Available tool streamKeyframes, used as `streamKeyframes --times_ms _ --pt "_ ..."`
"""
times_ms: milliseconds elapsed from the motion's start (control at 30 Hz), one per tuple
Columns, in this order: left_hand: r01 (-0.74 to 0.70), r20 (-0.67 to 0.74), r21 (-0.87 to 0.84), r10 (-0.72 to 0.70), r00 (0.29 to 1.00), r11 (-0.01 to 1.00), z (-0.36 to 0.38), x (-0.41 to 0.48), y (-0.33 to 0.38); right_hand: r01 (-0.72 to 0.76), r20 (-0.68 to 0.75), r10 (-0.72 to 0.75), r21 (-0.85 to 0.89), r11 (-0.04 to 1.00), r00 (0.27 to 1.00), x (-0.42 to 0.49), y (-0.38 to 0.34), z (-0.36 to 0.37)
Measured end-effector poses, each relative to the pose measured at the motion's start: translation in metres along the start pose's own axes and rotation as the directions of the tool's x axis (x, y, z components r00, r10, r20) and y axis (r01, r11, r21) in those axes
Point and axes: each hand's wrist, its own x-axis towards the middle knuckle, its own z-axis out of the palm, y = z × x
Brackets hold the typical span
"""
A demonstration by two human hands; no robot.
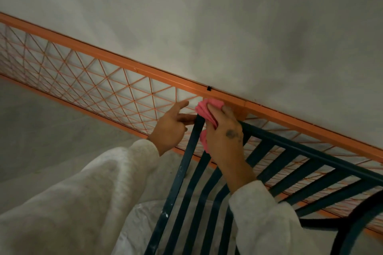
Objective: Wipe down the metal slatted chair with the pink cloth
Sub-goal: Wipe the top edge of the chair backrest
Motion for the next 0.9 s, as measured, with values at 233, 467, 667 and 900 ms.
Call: streamKeyframes --times_ms 233,467,667,900 --pt "0.065 0.044 0.009 -0.065 0.997 0.998 -0.008 -0.009 -0.038 0.390 0.058 -0.398 -0.363 0.846 0.916 -0.021 0.005 0.035" --pt "0.016 0.069 0.047 -0.019 0.997 0.999 -0.012 -0.013 -0.063 -0.508 0.172 0.536 0.637 0.579 0.827 -0.073 0.006 0.055" --pt "-0.120 0.071 0.195 0.109 0.992 0.973 -0.004 -0.011 -0.034 -0.498 0.315 0.603 0.852 0.160 0.733 -0.041 -0.018 0.060" --pt "-0.052 0.102 0.140 0.038 0.994 0.989 -0.004 -0.005 -0.027 -0.615 0.302 0.566 0.597 0.514 0.767 -0.022 0.001 0.053"
